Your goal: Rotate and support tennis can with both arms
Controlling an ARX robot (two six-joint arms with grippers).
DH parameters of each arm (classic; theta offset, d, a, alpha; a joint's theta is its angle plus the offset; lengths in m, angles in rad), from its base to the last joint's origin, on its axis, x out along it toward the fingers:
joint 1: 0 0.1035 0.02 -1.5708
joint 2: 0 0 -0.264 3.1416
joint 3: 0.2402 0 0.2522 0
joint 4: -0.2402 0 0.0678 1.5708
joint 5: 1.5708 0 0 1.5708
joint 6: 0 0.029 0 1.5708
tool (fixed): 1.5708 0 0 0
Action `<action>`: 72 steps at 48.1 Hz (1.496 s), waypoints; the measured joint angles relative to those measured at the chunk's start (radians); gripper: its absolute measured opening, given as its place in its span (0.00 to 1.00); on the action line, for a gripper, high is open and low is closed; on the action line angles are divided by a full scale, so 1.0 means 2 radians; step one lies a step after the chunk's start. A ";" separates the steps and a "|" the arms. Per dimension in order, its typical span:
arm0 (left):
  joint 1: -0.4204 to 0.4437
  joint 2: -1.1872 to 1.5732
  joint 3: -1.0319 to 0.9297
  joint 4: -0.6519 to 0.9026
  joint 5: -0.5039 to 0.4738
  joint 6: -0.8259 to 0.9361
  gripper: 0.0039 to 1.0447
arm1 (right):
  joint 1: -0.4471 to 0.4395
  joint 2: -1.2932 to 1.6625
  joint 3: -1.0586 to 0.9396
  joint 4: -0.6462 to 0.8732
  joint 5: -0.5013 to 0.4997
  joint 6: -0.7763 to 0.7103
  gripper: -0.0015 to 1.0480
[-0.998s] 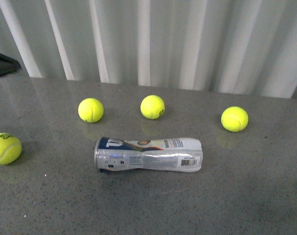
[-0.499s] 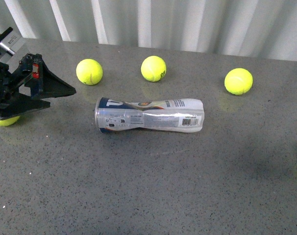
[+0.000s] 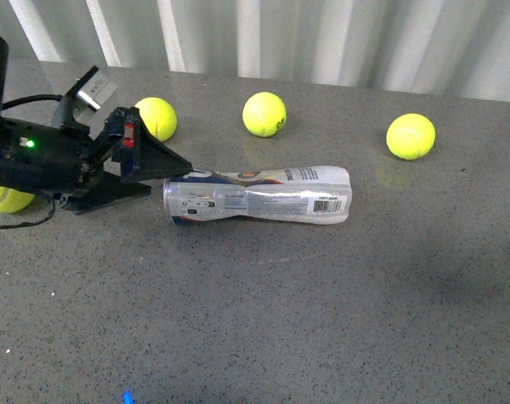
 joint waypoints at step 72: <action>-0.149 -0.160 0.189 -0.495 -0.293 0.292 0.03 | 0.000 0.000 0.000 0.000 0.000 0.000 0.93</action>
